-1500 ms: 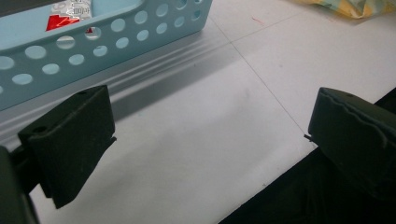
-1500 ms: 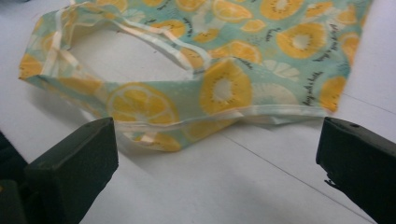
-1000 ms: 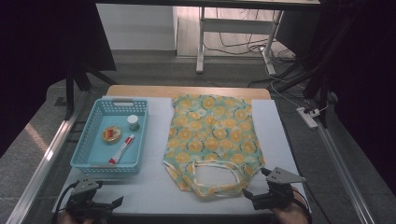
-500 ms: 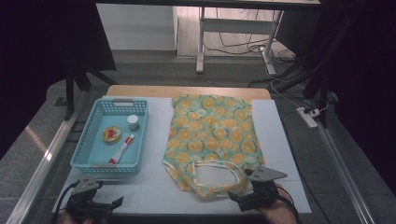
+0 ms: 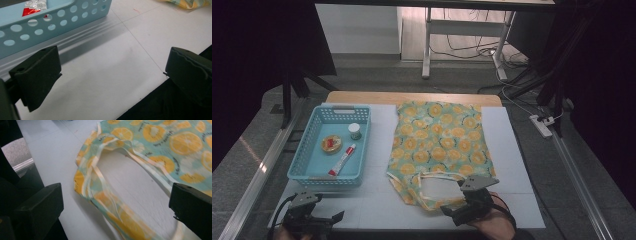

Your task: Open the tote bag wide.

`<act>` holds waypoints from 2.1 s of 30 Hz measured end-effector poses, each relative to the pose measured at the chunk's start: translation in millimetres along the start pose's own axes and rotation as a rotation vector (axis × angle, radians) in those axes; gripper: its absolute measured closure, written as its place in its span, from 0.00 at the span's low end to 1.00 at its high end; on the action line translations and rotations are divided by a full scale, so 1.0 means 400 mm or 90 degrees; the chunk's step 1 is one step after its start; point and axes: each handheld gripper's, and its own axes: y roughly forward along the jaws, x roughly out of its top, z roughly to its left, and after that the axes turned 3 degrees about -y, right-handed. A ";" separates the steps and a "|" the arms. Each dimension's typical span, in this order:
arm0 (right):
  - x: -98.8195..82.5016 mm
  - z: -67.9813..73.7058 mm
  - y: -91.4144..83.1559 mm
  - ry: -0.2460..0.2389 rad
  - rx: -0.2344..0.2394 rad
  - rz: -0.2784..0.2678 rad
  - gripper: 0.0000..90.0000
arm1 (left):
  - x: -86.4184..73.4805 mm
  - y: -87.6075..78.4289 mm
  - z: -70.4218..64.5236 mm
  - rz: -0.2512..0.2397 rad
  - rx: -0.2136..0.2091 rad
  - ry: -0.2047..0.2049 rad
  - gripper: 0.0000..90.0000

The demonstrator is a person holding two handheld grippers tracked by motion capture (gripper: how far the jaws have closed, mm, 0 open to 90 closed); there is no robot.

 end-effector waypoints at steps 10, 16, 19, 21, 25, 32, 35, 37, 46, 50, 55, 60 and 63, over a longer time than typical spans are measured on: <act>0.049 0.026 0.056 -0.027 0.021 0.029 0.00 | 0.000 0.000 0.000 0.000 -0.001 0.000 0.01; 0.076 0.039 0.100 -0.036 0.032 0.046 0.02 | 0.000 0.000 0.001 -0.001 -0.001 -0.001 0.01; 0.091 0.052 0.128 -0.046 0.045 0.051 0.05 | 0.000 0.000 0.001 -0.001 -0.001 -0.001 0.01; 0.099 0.061 0.147 -0.055 0.050 0.060 0.07 | 0.000 0.000 0.001 -0.001 -0.001 -0.001 0.01; 0.106 0.071 0.184 -0.063 0.052 0.085 0.15 | -0.001 0.000 0.001 -0.002 -0.002 0.000 0.01; 0.099 0.070 0.226 -0.082 0.048 0.130 0.40 | -0.001 0.000 -0.001 -0.001 -0.001 0.003 0.01; 0.096 0.066 0.232 -0.088 0.051 0.148 0.57 | -0.001 0.000 -0.001 -0.001 -0.001 0.004 0.01; 0.095 0.064 0.233 -0.095 0.051 0.156 0.69 | -0.001 0.000 -0.001 -0.001 -0.001 0.004 0.01; 0.134 0.034 0.185 -0.079 0.040 0.121 0.99 | 0.000 0.000 -0.001 -0.001 -0.001 0.005 0.01; 0.159 0.008 0.175 -0.079 0.024 0.112 0.99 | 0.000 0.000 -0.001 0.000 -0.001 0.004 0.01; 0.192 -0.039 0.175 -0.086 -0.013 0.107 0.99 | 0.000 0.000 0.000 0.000 -0.001 0.003 0.01; 0.210 -0.100 0.193 -0.079 -0.044 0.120 0.99 | 0.000 0.000 0.000 0.001 -0.001 0.002 0.01; 0.211 -0.133 0.215 -0.070 -0.048 0.125 0.99 | 0.000 0.000 0.000 0.001 -0.001 0.002 0.01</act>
